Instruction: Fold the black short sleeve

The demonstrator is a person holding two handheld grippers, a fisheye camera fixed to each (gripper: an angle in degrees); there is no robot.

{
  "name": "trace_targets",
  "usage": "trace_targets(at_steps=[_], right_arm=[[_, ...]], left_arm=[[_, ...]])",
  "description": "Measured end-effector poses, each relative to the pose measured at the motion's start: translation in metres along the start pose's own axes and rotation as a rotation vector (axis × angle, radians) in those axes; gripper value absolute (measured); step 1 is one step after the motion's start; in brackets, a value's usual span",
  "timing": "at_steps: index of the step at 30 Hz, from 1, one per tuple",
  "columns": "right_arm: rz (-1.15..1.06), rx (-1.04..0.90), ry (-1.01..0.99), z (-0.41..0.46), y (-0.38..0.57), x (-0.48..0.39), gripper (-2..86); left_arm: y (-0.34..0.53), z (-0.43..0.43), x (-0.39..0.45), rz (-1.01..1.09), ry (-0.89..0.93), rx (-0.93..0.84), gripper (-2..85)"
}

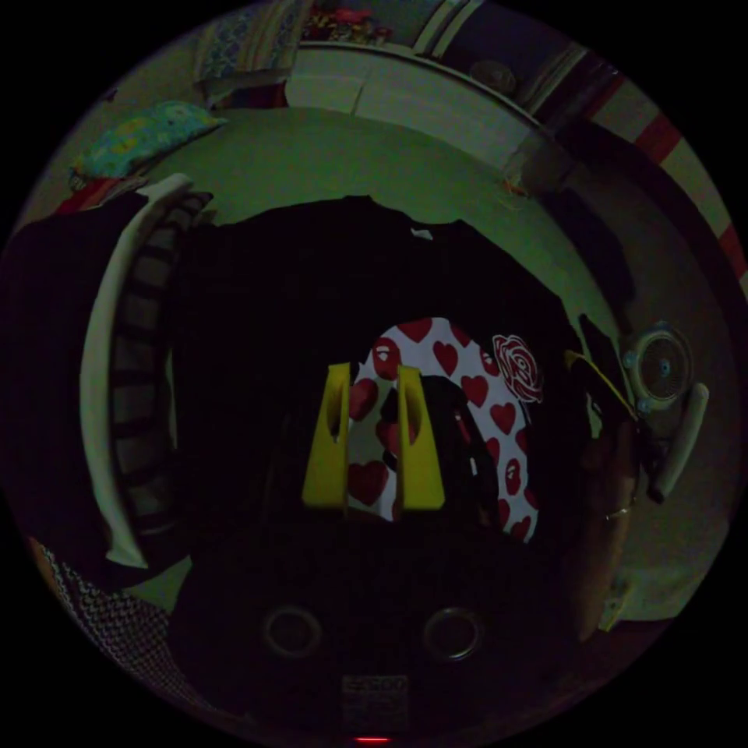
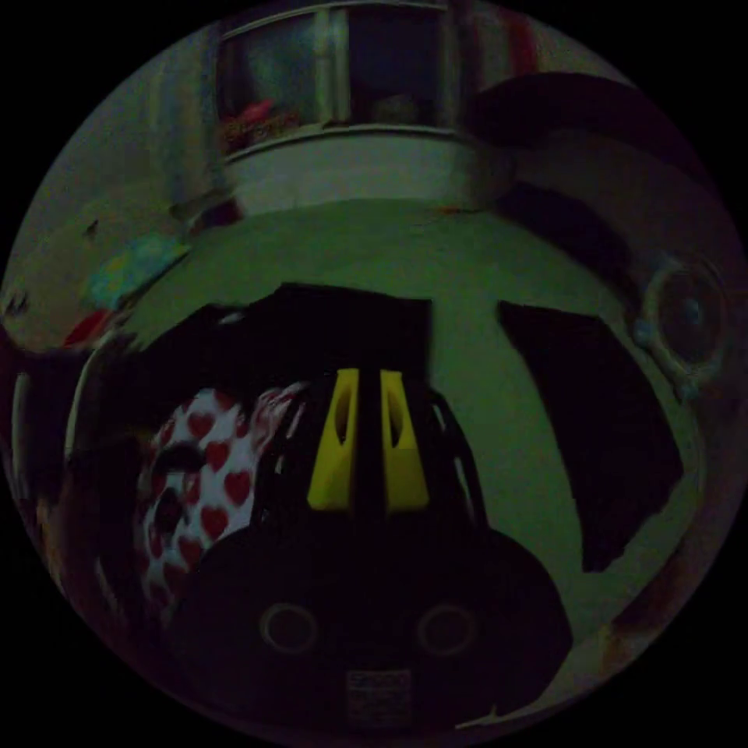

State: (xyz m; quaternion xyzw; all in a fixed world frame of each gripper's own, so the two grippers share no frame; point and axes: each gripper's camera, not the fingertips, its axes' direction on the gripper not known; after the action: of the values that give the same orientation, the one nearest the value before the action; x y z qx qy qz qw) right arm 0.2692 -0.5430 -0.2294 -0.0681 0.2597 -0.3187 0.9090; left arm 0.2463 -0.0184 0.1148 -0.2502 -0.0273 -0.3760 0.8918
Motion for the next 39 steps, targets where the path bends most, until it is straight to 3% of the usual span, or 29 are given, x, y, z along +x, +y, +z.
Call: trace_targets(at_steps=[4, 7, 10, 15, 20, 25, 31, 36, 39], right_arm=[[0.453, 0.140, 0.096, 0.006, -0.003, 0.058, 1.6], [0.599, 0.121, 0.022, 0.019, 0.003, 0.076, 2.2], [0.526, 0.041, -0.067, 0.038, -0.003, 0.059, 3.0], [0.217, -0.003, -0.166, 0.052, -0.026, -0.012, 1.1], [-0.040, -0.080, -0.275, 0.081, -0.033, -0.098, -0.7], [-0.048, -0.143, -0.396, 0.109, -0.035, -0.138, -0.9], [-0.071, -0.180, -0.401, 0.138, -0.039, -0.172, -1.0], [-0.066, -0.218, -0.429, 0.162, -0.042, -0.194, -1.0], [-0.091, -0.236, -0.416, 0.174, -0.043, -0.212, -1.0]], left_arm=[[-0.029, 0.015, 0.000, 0.017, -0.048, -0.013, 10.1], [-0.048, 0.022, -0.001, 0.037, -0.104, 0.002, 11.4], [-0.065, 0.026, -0.002, 0.062, -0.143, 0.018, 14.7], [-0.091, 0.038, -0.012, 0.046, -0.203, -0.018, 18.2], [-0.113, 0.042, -0.031, 0.014, -0.126, -0.029, 17.9], [-0.136, 0.053, -0.043, 0.021, -0.222, -0.068, 13.0], [-0.154, 0.051, -0.063, 0.007, -0.187, -0.062, 7.2], [-0.164, 0.037, -0.081, -0.013, -0.155, -0.004, 2.8], [-0.163, 0.011, -0.097, -0.074, -0.143, 0.137, 2.0]])
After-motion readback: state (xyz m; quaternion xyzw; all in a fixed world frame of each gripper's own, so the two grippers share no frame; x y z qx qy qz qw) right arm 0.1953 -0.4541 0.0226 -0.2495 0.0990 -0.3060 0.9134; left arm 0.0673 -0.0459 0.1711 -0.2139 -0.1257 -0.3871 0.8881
